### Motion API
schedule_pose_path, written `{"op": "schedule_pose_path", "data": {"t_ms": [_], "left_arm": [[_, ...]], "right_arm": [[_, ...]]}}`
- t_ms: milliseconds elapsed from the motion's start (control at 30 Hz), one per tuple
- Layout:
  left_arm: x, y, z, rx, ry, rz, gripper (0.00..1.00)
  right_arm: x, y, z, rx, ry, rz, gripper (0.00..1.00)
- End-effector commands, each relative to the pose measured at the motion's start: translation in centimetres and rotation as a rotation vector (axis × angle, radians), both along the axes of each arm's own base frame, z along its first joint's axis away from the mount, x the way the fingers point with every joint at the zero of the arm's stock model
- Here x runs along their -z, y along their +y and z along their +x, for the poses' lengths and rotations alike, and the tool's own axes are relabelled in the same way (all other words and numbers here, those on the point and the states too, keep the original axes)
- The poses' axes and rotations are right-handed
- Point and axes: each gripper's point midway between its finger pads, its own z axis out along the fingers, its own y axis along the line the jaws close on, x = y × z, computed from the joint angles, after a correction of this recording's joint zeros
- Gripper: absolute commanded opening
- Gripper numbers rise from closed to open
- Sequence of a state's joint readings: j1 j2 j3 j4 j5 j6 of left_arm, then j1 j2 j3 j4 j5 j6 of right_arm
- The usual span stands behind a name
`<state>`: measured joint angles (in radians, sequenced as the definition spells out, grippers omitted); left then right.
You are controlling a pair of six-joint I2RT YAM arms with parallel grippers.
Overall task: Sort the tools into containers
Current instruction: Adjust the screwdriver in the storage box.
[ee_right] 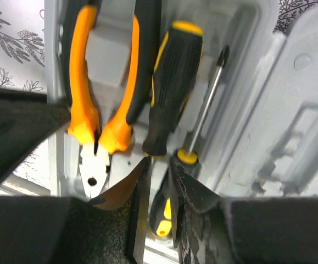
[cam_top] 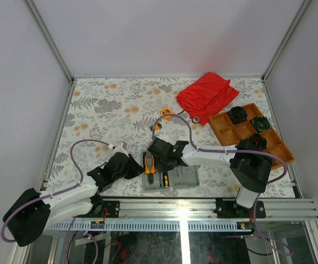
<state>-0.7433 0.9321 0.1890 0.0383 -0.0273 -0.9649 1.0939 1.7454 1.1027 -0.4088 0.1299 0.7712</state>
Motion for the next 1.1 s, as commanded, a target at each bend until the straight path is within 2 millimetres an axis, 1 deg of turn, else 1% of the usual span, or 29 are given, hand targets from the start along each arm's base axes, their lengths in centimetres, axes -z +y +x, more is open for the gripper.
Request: {"op": "schedule_pose_path", "data": {"t_ms": [0, 67, 200, 267, 367, 500, 700, 1067], "left_arm": [[1.6, -0.2, -3.3, 0.049, 0.108, 0.006, 0.00], [1.7, 0.1, -3.4, 0.042, 0.107, 0.013, 0.00], [1.4, 0.4, -3.3, 0.028, 0.094, 0.015, 0.00], [1.4, 0.5, -3.3, 0.024, 0.093, 0.017, 0.01], [1.4, 0.5, -3.2, 0.021, 0.093, 0.021, 0.01], [1.4, 0.4, -3.2, 0.024, 0.094, 0.025, 0.02], [1.3, 0.4, -3.0, 0.022, 0.091, 0.025, 0.02], [1.3, 0.1, -2.9, 0.036, 0.091, 0.032, 0.02]], "right_arm": [[0.4, 0.3, 0.1, -0.014, 0.011, 0.005, 0.24], [-0.3, 0.3, 0.3, -0.017, -0.001, 0.018, 0.23], [-2.5, 0.6, 0.5, -0.020, -0.031, 0.067, 0.23], [-3.1, 0.6, 0.7, -0.017, -0.046, 0.071, 0.24], [-3.4, 0.5, 1.0, -0.015, -0.060, 0.057, 0.26], [-2.8, 0.8, 1.2, -0.019, -0.049, 0.045, 0.25], [-1.3, 1.5, 0.3, -0.055, 0.018, 0.036, 0.24], [2.0, 0.6, -0.5, -0.075, 0.091, -0.068, 0.15]]}}
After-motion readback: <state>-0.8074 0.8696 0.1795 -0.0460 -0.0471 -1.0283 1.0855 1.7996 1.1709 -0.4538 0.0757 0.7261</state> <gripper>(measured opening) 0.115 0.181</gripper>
